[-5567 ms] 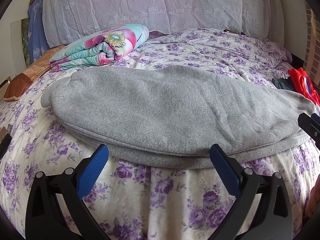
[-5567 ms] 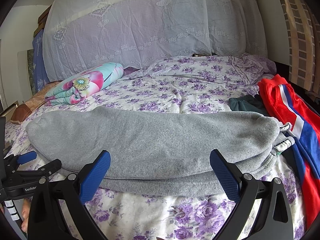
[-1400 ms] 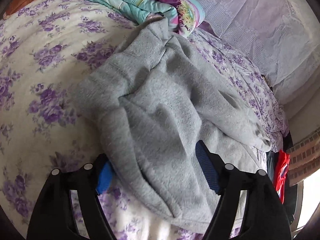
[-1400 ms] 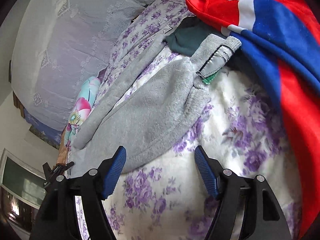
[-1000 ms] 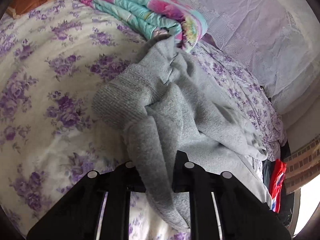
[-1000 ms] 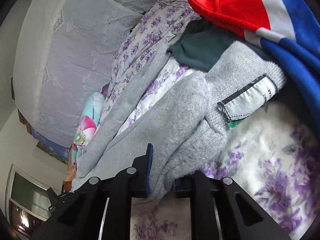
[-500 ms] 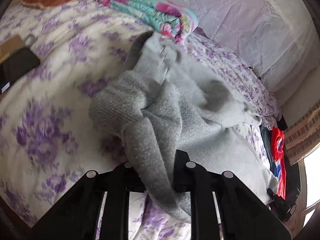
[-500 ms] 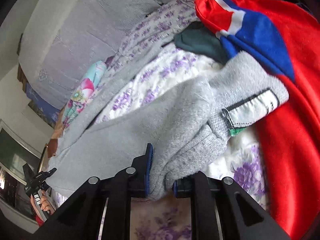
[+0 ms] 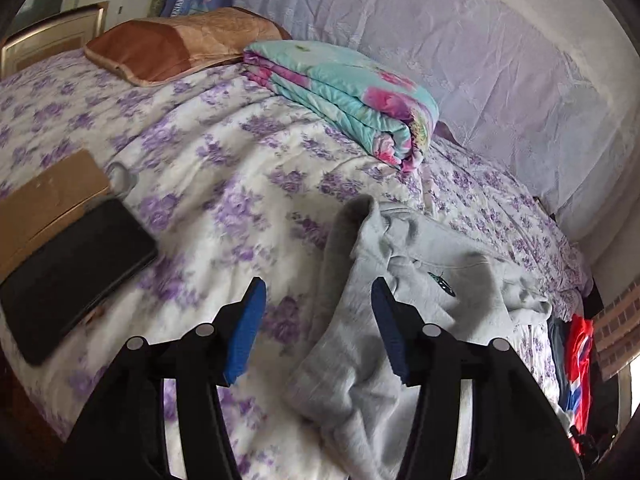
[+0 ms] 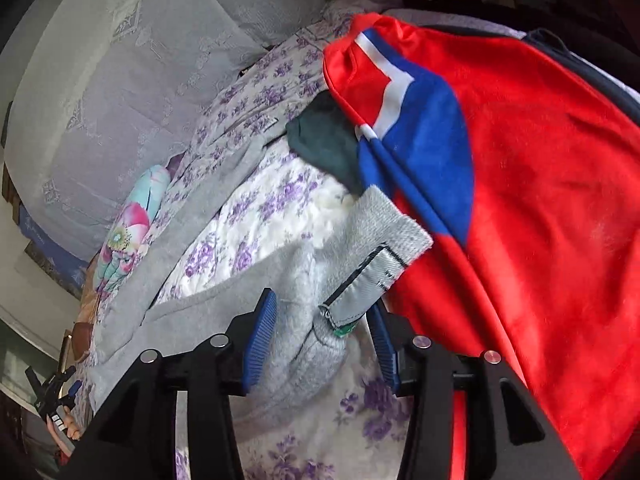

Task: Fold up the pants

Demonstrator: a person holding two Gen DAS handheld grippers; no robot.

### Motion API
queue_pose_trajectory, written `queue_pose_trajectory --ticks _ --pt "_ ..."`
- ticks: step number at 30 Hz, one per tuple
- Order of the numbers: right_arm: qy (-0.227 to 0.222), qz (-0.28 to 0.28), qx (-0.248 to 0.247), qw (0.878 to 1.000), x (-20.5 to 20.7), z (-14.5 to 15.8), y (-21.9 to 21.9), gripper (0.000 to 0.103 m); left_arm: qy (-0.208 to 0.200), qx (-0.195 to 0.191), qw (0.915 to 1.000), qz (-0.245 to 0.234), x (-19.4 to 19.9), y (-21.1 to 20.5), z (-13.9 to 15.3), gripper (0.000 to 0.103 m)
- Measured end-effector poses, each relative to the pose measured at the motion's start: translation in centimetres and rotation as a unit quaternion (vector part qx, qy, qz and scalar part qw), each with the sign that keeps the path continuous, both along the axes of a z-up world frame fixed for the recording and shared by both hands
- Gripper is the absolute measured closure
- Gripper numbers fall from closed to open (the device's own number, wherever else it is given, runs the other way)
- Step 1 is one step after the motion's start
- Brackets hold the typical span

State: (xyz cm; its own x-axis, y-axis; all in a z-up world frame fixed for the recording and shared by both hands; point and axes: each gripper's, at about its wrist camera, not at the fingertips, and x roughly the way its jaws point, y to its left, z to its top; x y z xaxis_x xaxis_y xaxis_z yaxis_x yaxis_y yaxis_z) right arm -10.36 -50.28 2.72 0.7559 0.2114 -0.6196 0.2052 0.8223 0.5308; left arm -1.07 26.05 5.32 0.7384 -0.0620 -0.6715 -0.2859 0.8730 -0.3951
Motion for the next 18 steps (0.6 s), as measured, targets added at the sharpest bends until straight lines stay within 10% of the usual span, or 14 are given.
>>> queue_pose_trajectory --ticks 4,9,18 --pt "-0.034 -0.056 -0.052 0.997 -0.1 2.7 -1.2 0.045 0.053 0.031 0.9981 -0.007 7.3 -1.4 -1.6 0.045" --pt "-0.044 -0.127 -0.111 0.985 -1.1 4.1 -3.0 0.042 0.128 -0.020 0.9914 -0.020 12.4 -1.1 -5.3 0.045" --pt "-0.007 0.038 -0.015 0.999 13.5 1.5 4.6 0.037 0.101 -0.022 0.9945 -0.014 13.2 -1.2 -5.4 0.074"
